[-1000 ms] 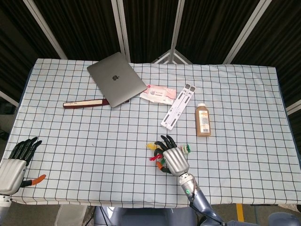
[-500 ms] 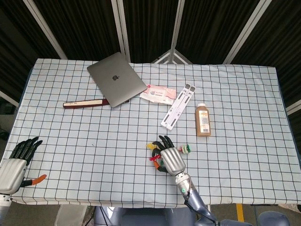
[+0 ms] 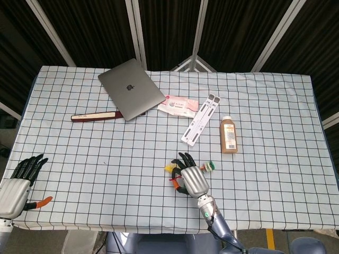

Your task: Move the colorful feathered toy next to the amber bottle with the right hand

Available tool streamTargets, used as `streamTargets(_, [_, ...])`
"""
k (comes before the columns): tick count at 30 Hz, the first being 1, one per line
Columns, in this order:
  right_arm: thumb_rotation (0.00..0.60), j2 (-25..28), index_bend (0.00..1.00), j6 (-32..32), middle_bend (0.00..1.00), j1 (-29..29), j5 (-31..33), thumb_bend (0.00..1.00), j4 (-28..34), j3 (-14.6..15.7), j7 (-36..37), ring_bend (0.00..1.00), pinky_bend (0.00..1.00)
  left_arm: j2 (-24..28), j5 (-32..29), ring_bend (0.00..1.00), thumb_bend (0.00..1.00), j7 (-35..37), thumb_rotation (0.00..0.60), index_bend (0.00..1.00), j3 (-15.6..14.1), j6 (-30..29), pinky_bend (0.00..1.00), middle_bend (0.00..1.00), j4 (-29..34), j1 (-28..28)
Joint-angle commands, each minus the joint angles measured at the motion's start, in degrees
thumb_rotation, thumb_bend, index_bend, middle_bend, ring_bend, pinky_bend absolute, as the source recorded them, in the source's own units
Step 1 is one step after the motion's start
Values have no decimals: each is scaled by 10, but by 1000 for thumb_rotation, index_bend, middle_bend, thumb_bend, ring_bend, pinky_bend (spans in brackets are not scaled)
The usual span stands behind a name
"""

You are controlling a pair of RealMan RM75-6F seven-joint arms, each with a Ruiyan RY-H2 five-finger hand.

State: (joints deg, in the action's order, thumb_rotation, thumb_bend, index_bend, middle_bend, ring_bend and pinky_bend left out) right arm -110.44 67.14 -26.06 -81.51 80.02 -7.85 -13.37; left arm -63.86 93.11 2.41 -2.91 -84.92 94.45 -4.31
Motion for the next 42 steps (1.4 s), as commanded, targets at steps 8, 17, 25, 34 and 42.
streamTargets(8, [600, 100, 574, 35, 261, 7, 6, 520, 107, -38, -44, 0, 0, 0, 2, 0, 0, -4, 600, 0, -2, -2, 0, 0, 0, 2])
streamTargets(17, [600, 228, 574, 61, 261, 34, 49, 519, 179, -74, -59, 0, 0, -3, 1, 0, 0, -16, 600, 0, -2, -4, 0, 0, 1, 4])
streamTargets(25, [600, 293, 183, 67, 213, 56, 77, 520, 202, -68, -57, 0, 0, -6, 0, 0, 0, -24, 600, 0, 0, -5, 0, 0, 1, 4])
streamTargets(34, [600, 332, 0, 83, 9, 64, 89, 479, 242, -63, -90, 0, 0, -6, -1, 0, 0, -24, 600, 0, 0, -6, 0, 0, 1, 5])
streamTargets(42, [600, 418, 0, 127, 0, 117, 30, 463, 266, -11, -77, 0, 0, -6, 1, 0, 0, -19, 600, 0, 2, -11, 0, 0, -4, 6])
